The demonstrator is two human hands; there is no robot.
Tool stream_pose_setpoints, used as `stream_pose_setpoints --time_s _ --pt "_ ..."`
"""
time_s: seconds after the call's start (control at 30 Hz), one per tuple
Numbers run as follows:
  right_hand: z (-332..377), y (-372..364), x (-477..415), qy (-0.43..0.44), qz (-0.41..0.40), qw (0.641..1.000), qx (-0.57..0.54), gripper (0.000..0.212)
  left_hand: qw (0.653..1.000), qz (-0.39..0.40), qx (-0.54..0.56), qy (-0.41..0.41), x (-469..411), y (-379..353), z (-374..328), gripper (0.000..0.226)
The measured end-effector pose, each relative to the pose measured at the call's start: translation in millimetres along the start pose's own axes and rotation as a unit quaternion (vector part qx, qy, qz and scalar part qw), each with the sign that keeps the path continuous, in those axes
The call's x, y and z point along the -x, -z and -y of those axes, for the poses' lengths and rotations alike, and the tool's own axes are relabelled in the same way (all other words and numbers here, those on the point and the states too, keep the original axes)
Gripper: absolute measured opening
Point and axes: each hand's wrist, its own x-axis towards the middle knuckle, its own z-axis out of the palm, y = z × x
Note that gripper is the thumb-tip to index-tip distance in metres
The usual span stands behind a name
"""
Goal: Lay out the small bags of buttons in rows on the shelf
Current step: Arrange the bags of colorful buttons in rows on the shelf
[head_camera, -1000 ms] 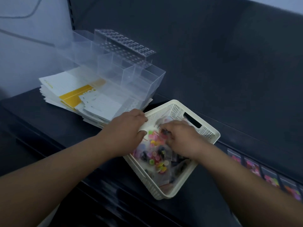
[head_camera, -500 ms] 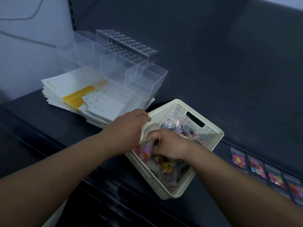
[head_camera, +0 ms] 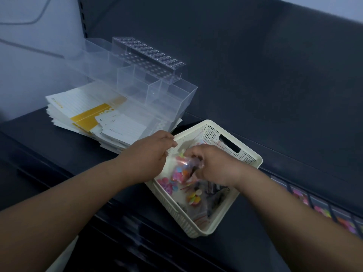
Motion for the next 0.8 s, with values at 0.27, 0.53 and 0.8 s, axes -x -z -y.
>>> stream_pose_setpoints --time_s 0.27,0.53,0.8 --pt "30 -38 -4 0.118 0.052 0.987 0.091 0.054 1.0 -0.004 0.01 0.001 0 1 -1 0.04" --pt "27 -45 -14 0.104 -0.002 0.992 0.07 0.015 1.0 -0.001 0.012 -0.002 -1 0 0 0.04" --pt "11 -25 -4 -0.008 -0.015 0.946 -0.324 0.012 0.999 -0.011 0.033 -0.002 0 1 1 0.04"
